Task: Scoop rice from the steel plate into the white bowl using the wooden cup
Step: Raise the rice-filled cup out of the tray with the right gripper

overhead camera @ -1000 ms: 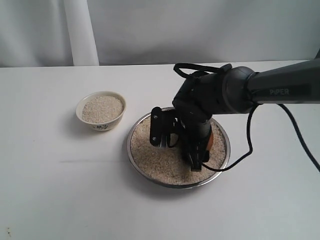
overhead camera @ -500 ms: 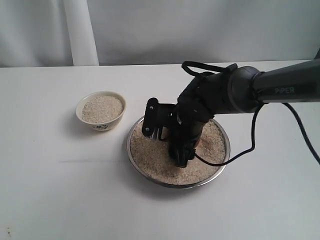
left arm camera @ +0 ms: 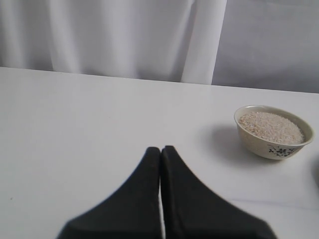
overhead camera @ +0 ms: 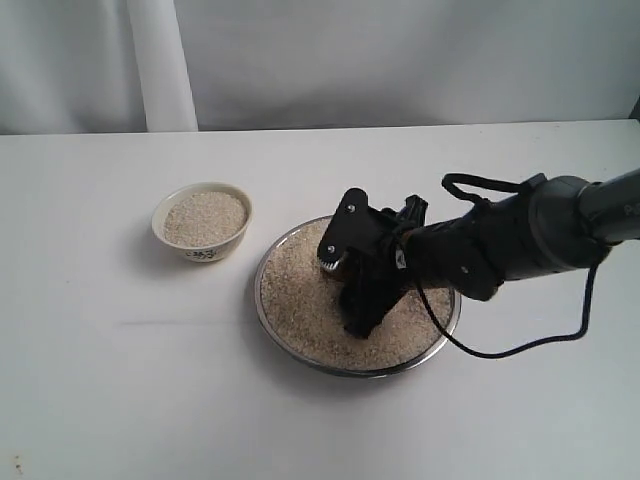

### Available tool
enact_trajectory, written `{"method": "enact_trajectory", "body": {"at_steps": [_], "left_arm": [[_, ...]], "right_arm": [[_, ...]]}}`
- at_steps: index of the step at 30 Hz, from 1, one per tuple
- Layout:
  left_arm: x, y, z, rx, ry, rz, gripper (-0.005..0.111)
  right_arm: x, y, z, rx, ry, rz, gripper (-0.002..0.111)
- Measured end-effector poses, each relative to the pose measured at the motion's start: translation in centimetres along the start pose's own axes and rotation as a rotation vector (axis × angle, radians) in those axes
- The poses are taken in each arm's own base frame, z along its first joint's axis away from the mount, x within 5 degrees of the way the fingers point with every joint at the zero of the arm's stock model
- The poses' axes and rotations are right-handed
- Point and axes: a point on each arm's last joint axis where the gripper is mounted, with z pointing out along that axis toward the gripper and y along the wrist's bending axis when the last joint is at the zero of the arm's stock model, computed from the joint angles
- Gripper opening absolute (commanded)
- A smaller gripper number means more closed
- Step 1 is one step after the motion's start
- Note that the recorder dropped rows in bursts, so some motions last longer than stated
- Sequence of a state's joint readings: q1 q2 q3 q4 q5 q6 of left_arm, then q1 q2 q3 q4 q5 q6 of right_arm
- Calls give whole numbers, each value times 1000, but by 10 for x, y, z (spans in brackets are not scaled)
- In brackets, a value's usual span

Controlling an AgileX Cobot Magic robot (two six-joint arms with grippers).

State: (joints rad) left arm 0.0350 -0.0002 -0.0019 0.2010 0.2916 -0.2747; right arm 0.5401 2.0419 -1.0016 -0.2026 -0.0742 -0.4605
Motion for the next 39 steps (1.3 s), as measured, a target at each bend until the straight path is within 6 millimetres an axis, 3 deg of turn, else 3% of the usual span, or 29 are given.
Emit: {"method": "enact_trajectory", "body": {"at_steps": [10,26,33,39], "left_arm": [[0,0,0,0,0,2,0],[0,0,0,0,0,2,0],[0,0,0,0,0,2,0],[0,0,0,0,0,2,0]], "right_arm": [[13,1,-23,34,-34,99,0],[-32,-32,-105,187,-276,193,0],[-34,-30,-106,183,-285,204,0],[-82,-47,-86,135,-232,210,0]]}}
